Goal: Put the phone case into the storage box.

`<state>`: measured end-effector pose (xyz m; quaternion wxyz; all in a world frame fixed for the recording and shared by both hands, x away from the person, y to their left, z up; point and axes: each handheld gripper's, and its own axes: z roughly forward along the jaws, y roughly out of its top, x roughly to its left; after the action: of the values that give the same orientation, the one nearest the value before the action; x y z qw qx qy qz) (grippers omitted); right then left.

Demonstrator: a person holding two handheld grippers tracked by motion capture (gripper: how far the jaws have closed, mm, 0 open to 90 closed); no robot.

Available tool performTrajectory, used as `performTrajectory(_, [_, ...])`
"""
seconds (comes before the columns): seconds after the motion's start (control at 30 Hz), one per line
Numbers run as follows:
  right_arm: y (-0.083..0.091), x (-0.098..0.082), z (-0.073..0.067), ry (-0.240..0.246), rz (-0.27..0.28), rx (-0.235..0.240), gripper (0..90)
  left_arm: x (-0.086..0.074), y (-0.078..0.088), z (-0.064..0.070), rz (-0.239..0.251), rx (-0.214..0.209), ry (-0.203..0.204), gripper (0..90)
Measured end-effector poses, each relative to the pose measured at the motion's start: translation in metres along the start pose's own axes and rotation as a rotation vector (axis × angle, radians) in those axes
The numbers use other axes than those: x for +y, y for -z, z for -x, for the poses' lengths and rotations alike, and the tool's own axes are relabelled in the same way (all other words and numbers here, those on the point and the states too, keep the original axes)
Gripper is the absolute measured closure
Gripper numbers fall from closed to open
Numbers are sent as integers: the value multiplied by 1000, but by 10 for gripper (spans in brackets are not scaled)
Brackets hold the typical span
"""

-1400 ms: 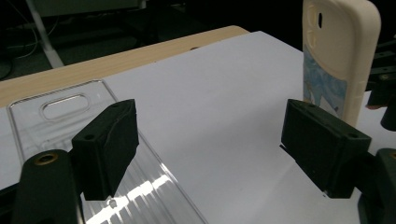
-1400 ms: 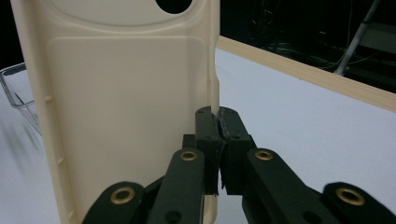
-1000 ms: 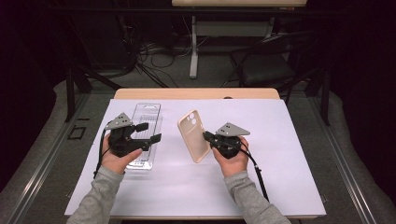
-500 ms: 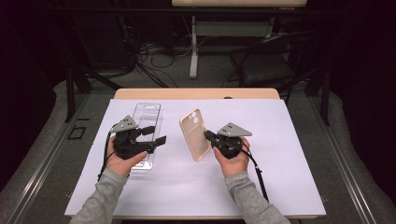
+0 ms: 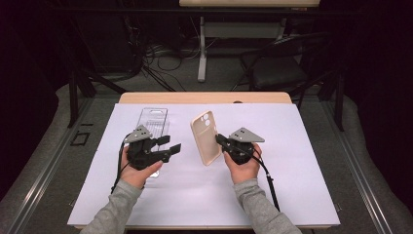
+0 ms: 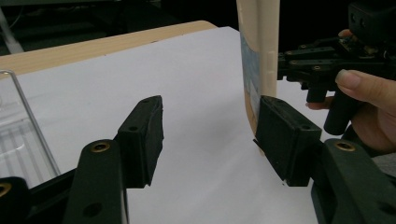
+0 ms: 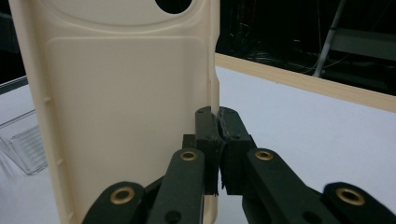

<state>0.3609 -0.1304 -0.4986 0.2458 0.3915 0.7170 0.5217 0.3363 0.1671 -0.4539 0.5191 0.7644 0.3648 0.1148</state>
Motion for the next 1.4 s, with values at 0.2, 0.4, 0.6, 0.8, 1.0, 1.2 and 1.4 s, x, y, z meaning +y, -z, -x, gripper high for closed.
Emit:
performTrajectory(0.2, [-4, -1, 1, -16, 6, -13, 880, -4, -5, 7, 3, -10, 25, 425])
performTrajectory(0.4, [-6, -2, -1, -16, 4, -14, 879, -9, -8, 13, 26, -21, 58, 452])
performTrajectory(0.6, [-6, -3, -4, -1, 1, -8, 879, -12, -14, 18, 10, -34, 63, 452])
performTrajectory(0.8, [-7, -4, -6, -12, 4, -3, 879, -14, -17, 22, 13, -35, 79, 454])
performTrajectory(1.0, [-8, -4, -8, -3, 7, 2, 879, -15, -21, 26, 13, -45, 86, 463])
performTrajectory(1.2, [-7, -4, -10, -8, 6, 5, 879, -17, -26, 28, 13, -45, 103, 496])
performTrajectory(1.4, [-6, -4, -12, -5, 12, 17, 879, -19, -29, 27, 20, -54, 120, 537])
